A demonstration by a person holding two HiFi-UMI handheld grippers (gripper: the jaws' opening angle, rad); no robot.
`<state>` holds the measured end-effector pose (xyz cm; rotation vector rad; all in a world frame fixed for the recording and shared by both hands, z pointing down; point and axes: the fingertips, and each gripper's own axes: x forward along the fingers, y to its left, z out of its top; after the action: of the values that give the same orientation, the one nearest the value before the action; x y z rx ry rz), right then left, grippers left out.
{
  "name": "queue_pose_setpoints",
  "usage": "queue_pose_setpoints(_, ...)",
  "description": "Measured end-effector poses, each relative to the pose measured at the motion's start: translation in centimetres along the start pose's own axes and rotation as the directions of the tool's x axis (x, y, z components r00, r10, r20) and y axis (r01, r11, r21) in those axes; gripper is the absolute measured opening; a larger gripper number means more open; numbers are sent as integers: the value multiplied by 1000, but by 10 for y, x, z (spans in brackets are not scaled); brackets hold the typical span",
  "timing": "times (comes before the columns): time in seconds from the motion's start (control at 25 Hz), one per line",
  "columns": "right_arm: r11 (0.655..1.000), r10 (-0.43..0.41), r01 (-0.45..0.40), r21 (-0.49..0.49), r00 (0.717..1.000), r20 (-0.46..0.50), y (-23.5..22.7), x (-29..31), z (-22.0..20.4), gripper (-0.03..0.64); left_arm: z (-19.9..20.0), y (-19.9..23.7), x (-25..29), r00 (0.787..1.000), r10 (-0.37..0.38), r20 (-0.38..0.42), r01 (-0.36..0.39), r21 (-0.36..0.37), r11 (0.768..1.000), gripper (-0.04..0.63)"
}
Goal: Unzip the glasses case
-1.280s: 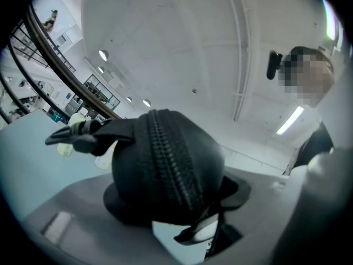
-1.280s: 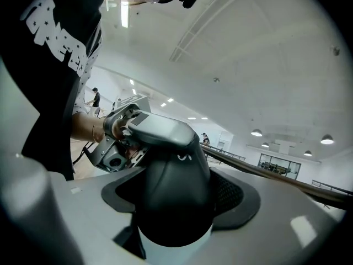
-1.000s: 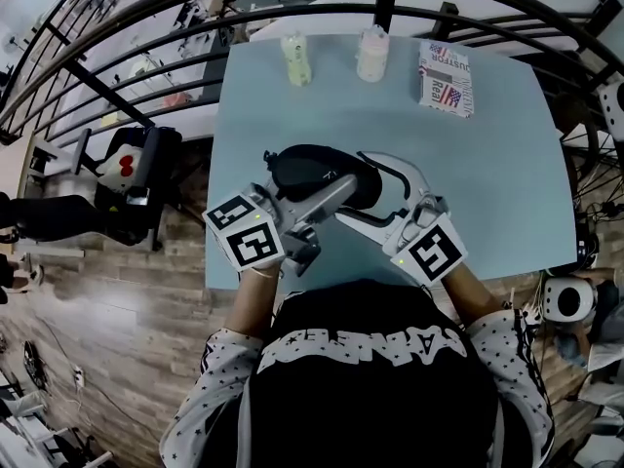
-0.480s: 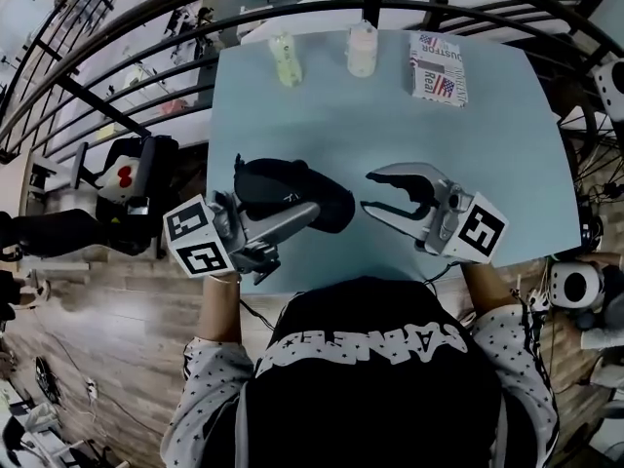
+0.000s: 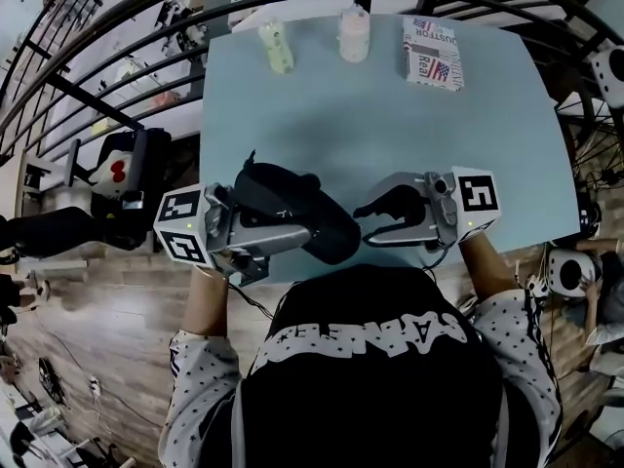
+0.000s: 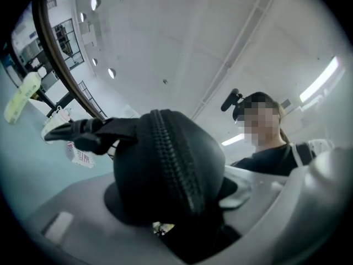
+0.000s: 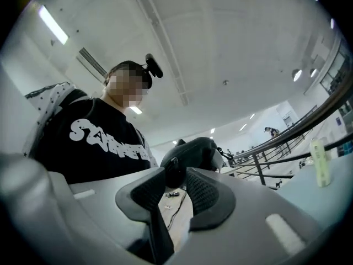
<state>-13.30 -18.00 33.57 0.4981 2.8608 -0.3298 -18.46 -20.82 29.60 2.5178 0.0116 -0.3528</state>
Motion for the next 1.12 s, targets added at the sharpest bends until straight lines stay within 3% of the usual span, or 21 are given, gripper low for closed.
queue_pose_setpoints(0.2,993,94,-97,63,994,52,11,5,2,48,-3,-8,6,997,-80,10,80,-52,995,0)
queue_pose_setpoints(0.4,989,110,-114,93,993,52,13,-4,-1,37,-5,-4,5,998,-60,1,60,-47,997,0)
queue_pose_setpoints(0.52,985,115,-123,119,991,76,13,-6,3,37,-5,-2,5,999,-49,-1,49,-40,998,0)
queue_pose_setpoints(0.72,972,97,-135,194,976,194,7,-13,14,38,-6,1,7,999,-38,-7,38,-25,999,0)
queue_pose_setpoints(0.88,964,94,-133,228,980,173,8,-8,4,95,-1,-2,6,998,-53,17,53,-19,998,0)
queue_pose_setpoints(1.12,933,121,-188,306,967,223,13,-3,0,106,-2,-5,6,998,-64,7,64,-12,998,0)
